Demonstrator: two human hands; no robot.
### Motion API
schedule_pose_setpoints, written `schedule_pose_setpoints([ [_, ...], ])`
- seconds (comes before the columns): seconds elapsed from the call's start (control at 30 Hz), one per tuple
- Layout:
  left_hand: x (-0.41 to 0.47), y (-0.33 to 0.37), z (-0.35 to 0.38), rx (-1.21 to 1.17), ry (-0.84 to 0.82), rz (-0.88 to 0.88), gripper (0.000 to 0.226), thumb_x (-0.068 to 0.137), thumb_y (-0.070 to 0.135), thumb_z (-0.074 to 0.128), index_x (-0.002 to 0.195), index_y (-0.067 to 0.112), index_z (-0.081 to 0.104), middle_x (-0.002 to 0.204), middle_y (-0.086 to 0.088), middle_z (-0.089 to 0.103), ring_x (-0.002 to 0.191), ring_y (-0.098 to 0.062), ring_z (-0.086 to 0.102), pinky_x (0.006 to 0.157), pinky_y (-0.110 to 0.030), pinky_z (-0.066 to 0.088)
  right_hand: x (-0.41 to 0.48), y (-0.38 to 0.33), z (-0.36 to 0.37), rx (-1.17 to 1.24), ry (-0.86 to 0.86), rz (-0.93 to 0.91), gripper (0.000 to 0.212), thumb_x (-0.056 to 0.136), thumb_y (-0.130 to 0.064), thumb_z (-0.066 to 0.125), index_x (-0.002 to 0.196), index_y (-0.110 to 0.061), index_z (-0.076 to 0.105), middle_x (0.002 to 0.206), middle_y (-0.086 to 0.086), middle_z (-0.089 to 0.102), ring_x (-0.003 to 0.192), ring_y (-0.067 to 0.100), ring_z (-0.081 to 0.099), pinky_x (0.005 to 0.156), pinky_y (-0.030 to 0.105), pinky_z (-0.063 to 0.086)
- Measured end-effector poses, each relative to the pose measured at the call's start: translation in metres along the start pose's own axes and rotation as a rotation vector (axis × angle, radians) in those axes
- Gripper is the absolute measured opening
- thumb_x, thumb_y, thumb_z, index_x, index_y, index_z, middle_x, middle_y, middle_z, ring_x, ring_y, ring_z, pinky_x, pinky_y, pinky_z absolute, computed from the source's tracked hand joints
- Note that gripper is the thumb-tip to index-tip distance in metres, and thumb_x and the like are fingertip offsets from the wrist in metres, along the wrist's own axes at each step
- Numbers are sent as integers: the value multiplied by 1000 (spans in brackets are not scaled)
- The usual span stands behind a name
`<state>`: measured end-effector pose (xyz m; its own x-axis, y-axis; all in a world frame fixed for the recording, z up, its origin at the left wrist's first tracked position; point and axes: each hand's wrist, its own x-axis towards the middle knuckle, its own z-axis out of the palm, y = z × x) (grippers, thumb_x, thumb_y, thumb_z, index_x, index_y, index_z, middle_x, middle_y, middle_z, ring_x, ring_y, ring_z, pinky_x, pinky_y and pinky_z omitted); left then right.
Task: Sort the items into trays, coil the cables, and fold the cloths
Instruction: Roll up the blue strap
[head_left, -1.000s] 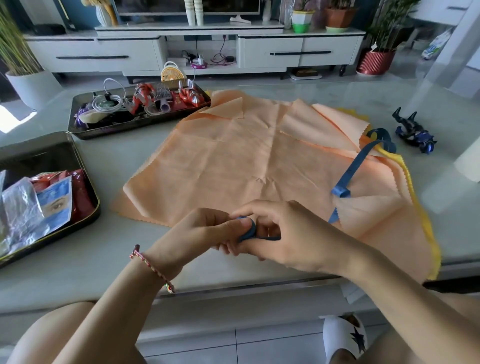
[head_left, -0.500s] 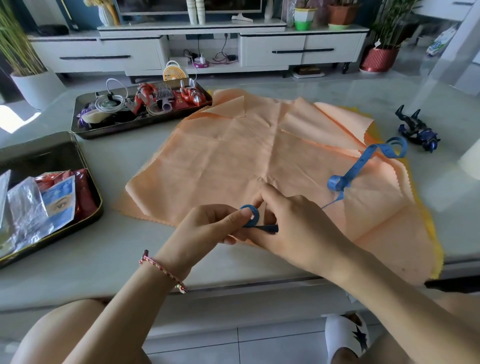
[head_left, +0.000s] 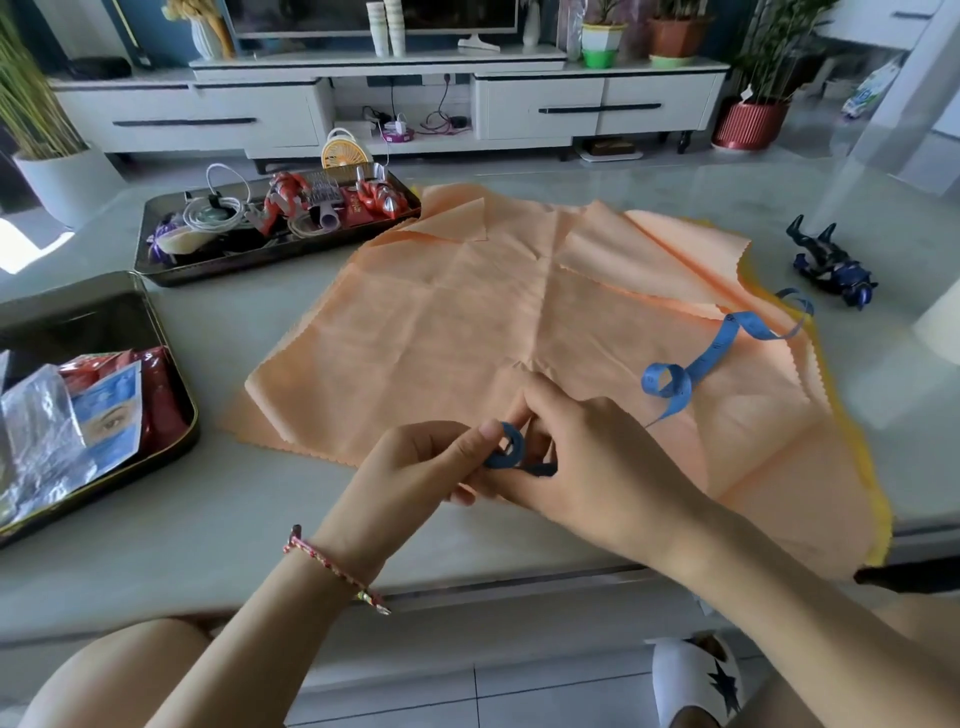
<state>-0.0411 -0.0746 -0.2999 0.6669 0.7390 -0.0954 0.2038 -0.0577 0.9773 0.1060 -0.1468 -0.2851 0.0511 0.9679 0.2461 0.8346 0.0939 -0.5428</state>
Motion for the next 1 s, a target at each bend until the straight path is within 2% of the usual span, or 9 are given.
schedule_pose_setpoints([
  [0.1,1,2,-3,12,18,9,53,67,57,52,75,9,73,64,-4,68,61,-6,57,62,-19,48,0,-3,0,15,-13,-6,37,73,-52,69,88,-26,47,66,-14,50,54,7,51,50,24,37],
  [0.17,4,2,-8,39,-10,5,54,67,56,52,74,6,71,60,-1,65,60,-8,55,63,-19,47,5,-2,-4,223,-125,50,31,74,-45,71,94,-32,52,60,-8,54,53,8,50,50,29,37],
  [0.27,3,4,-12,31,-82,-20,58,64,57,53,75,2,70,61,-3,65,61,-10,57,65,-22,48,7,-1,-14,450,-357,72,27,80,-30,71,102,-37,58,80,12,67,69,29,62,55,37,48],
  [0.33,3,7,-12,22,-89,-37,58,61,59,53,73,5,69,61,-4,65,60,-11,58,65,-24,49,6,1,-19,483,-388,85,29,81,-26,71,104,-40,60,77,6,69,64,22,63,50,28,50],
  [0.43,3,6,-12,-22,-38,-64,58,60,61,51,72,8,69,61,-7,67,58,-12,60,63,-24,50,7,-1,-17,453,-303,98,21,78,-26,74,96,-29,64,73,3,67,61,17,63,52,22,50],
  [0.53,3,1,-6,-10,-1,-68,68,61,66,48,80,5,72,71,-11,70,63,-12,60,69,-29,49,5,-5,-5,219,-113,76,30,72,-37,77,84,-19,56,77,-6,58,60,5,55,52,13,38],
  [0.67,1,0,1,-23,-7,-41,58,66,61,50,81,9,73,77,-13,72,64,-11,57,68,-27,47,1,-6,3,-67,-17,15,36,74,-50,66,85,-23,45,68,-12,54,57,8,53,51,21,33],
  [0.83,3,3,-7,34,-120,-64,50,69,55,51,75,10,72,60,-2,67,56,-6,54,60,-18,44,7,4,-6,430,-347,96,40,78,-27,74,114,-33,58,86,0,70,61,2,56,45,10,39],
  [1.0,3,5,-14,48,-182,-109,53,64,59,53,71,9,69,61,-3,67,58,-10,58,62,-22,45,8,10,-15,513,-350,68,28,78,-21,74,100,-38,67,76,-4,69,50,13,60,46,18,45],
])
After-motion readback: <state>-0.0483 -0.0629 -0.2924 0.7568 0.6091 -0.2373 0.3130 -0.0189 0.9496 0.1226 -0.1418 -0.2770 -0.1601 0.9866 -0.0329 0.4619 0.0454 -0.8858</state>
